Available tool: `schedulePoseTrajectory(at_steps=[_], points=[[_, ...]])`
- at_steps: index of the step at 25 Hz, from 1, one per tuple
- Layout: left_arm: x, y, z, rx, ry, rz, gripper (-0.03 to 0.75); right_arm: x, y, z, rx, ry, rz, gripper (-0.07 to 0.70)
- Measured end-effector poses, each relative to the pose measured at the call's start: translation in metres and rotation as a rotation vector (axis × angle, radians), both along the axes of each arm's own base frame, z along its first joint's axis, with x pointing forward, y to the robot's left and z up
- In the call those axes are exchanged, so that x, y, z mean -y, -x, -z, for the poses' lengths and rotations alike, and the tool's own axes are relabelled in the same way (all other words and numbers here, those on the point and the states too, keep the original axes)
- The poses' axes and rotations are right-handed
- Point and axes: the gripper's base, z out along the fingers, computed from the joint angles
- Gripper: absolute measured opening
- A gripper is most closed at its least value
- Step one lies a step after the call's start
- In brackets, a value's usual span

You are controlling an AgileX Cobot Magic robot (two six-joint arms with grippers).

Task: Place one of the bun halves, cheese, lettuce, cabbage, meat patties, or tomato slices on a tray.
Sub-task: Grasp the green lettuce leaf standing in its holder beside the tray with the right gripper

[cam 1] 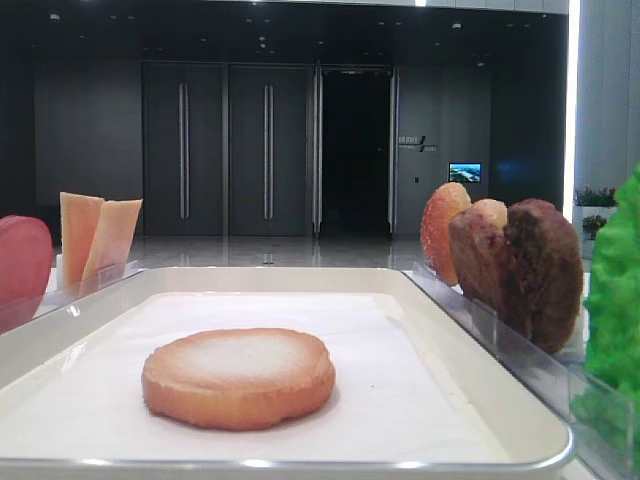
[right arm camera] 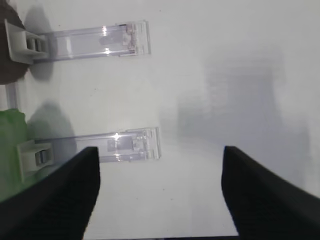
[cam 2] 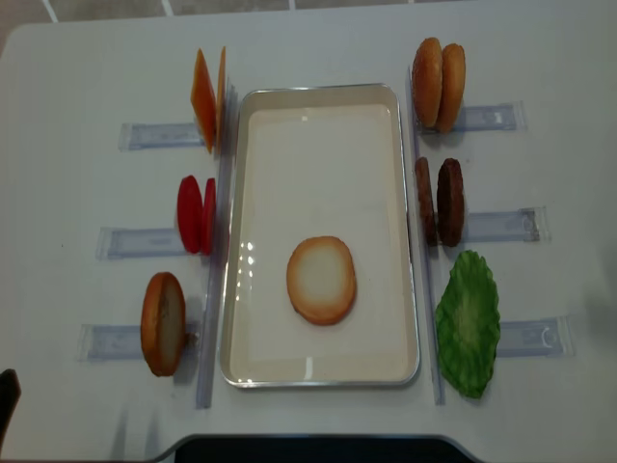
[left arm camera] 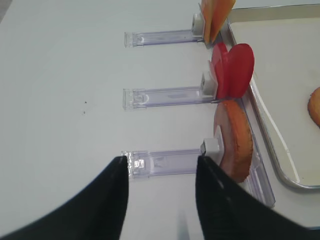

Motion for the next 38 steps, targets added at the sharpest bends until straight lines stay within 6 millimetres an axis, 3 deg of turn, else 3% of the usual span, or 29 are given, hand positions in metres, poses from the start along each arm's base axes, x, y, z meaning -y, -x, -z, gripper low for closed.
schedulePoseTrajectory(at_steps=[8, 18, 38], points=[[0.000, 0.000, 0.000, 0.000, 0.000, 0.000, 0.339, 0.001, -0.019, -0.003, -0.076, -0.008, -0.007, 0.514], [0.000, 0.000, 0.000, 0.000, 0.000, 0.000, 0.339, -0.007, -0.021, -0.007, -0.066, -0.089, -0.001, 0.514], [0.000, 0.000, 0.000, 0.000, 0.000, 0.000, 0.339, -0.097, 0.003, -0.005, -0.157, -0.147, -0.155, 0.514]])
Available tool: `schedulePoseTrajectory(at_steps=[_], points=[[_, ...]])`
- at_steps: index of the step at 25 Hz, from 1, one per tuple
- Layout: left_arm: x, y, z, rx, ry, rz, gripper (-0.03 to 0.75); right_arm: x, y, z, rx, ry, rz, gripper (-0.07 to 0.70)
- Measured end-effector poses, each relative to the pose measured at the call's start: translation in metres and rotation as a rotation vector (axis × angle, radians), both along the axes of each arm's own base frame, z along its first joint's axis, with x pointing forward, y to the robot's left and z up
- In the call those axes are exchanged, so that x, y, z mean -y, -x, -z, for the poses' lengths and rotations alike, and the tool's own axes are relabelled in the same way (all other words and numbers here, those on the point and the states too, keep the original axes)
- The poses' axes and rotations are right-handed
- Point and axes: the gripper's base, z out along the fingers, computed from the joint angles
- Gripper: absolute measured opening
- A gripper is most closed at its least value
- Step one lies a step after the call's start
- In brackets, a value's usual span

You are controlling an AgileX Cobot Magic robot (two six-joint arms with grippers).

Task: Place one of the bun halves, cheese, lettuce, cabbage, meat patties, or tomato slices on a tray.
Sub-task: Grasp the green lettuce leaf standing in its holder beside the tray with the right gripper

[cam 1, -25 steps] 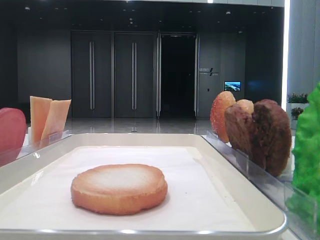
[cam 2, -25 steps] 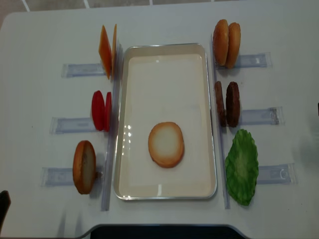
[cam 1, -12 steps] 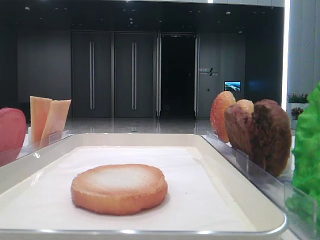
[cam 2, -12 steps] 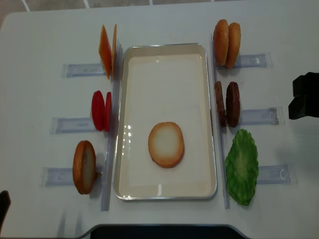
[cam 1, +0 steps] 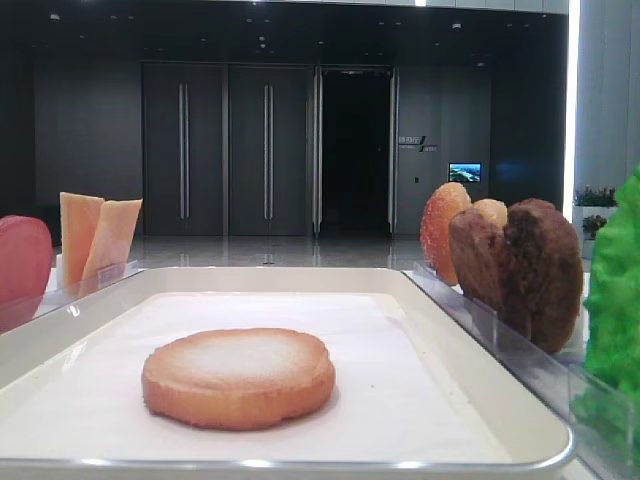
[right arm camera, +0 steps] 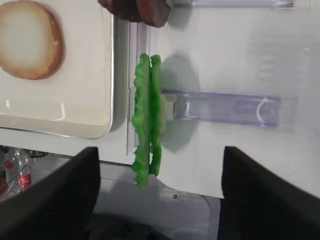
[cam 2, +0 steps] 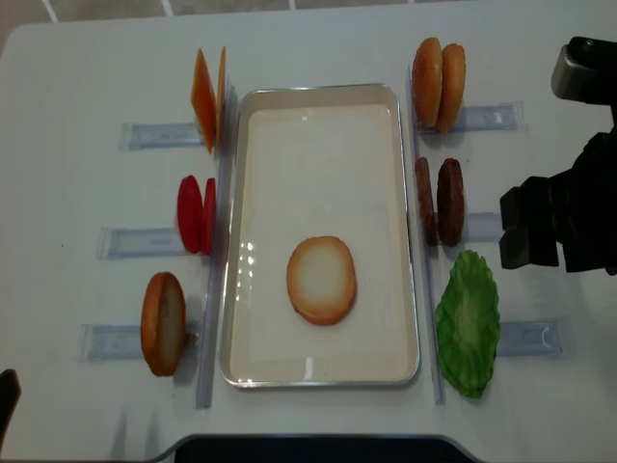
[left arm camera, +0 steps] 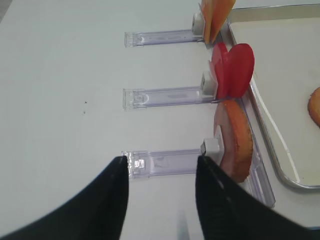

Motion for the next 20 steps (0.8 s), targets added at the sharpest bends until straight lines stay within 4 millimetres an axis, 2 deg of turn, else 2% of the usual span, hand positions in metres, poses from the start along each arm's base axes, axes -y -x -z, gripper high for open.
schedulePoseTrajectory(at_steps=[7, 20], points=[[0.000, 0.000, 0.000, 0.000, 0.000, 0.000, 0.339, -0.022, -0.002, 0.015, -0.073, 0.038, -0.049, 0.514], [-0.001, 0.000, 0.000, 0.000, -0.012, -0.008, 0.339, -0.030, -0.021, 0.038, -0.103, 0.104, -0.048, 0.514]])
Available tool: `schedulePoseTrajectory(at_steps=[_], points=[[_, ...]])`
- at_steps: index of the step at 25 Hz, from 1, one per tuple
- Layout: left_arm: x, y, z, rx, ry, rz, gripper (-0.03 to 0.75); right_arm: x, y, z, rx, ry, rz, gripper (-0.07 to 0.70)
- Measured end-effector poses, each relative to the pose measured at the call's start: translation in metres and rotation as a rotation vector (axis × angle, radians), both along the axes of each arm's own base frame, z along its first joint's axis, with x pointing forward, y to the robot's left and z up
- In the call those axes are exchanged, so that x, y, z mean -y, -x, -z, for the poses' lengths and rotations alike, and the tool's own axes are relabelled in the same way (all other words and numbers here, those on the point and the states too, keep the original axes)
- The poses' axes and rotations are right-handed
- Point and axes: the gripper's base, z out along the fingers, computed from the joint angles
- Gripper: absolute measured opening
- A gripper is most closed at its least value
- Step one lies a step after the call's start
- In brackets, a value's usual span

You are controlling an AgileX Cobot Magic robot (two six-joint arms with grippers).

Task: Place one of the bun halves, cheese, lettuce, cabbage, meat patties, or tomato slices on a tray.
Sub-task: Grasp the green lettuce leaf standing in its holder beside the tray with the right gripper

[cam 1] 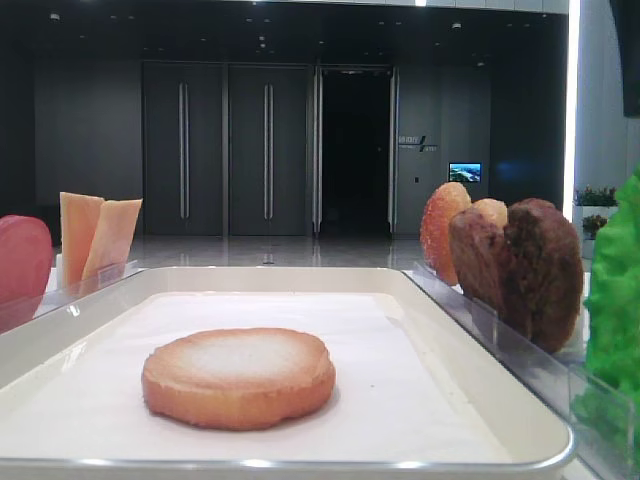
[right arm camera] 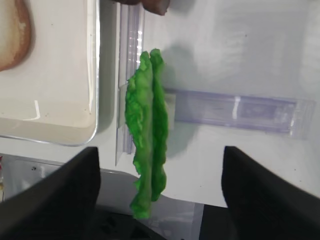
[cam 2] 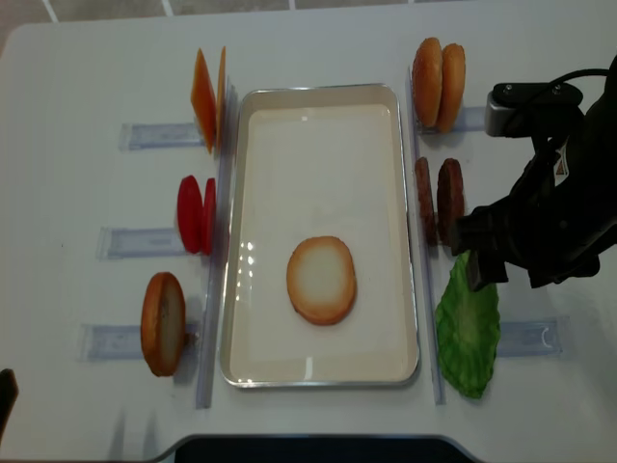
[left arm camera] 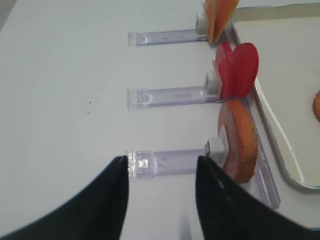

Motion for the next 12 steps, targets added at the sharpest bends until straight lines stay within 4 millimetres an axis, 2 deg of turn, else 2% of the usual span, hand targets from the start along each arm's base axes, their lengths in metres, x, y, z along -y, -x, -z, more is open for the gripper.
schedulePoseTrajectory(at_steps=[12], points=[[0.000, 0.000, 0.000, 0.000, -0.005, -0.003, 0.339, -0.004, -0.006, 0.015, -0.043, 0.025, 0.003, 0.514]])
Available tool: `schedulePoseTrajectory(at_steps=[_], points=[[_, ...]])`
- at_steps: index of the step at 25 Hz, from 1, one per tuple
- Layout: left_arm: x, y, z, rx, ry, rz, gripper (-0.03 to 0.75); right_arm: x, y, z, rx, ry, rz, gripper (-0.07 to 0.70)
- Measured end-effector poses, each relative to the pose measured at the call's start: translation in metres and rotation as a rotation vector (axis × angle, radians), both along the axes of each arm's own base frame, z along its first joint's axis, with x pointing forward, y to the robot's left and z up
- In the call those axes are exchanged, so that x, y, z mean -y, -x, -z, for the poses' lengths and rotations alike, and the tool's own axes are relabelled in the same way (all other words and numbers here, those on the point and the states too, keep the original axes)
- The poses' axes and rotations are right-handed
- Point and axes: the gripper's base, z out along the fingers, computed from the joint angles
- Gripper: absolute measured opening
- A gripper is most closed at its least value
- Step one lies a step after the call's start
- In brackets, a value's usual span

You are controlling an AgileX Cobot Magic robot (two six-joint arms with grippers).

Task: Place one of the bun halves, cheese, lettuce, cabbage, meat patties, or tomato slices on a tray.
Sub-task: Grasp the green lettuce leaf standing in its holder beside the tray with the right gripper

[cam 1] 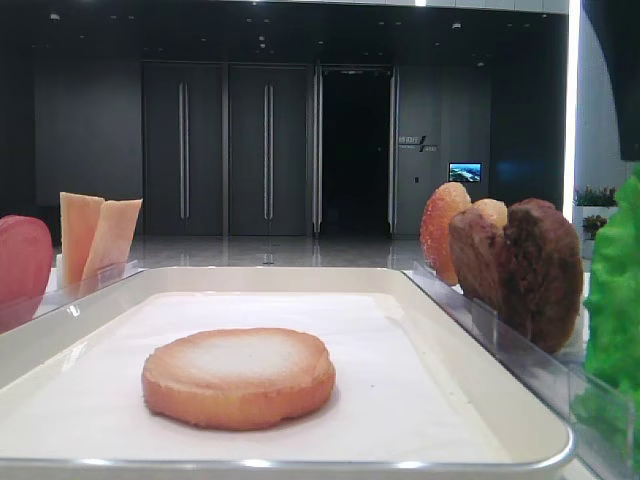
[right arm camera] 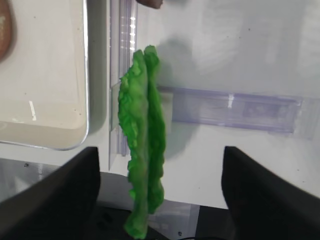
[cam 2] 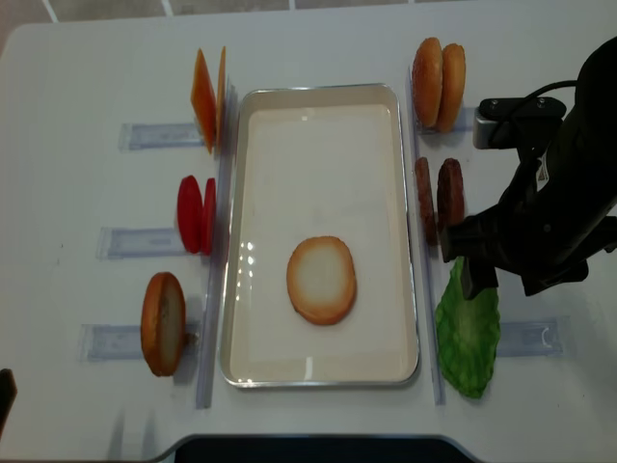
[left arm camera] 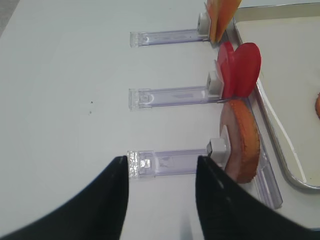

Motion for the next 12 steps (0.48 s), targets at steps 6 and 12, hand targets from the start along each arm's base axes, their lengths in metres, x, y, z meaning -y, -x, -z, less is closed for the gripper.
schedulePoseTrajectory(at_steps=[6, 12], points=[[0.0000, 0.0000, 0.0000, 0.000, 0.000, 0.000, 0.339, 0.0013, 0.0023, 0.0052, -0.013, 0.007, 0.002, 0.514], [0.0000, 0.0000, 0.0000, 0.000, 0.000, 0.000, 0.339, 0.0013, 0.0023, 0.0052, -0.013, 0.007, 0.002, 0.514]])
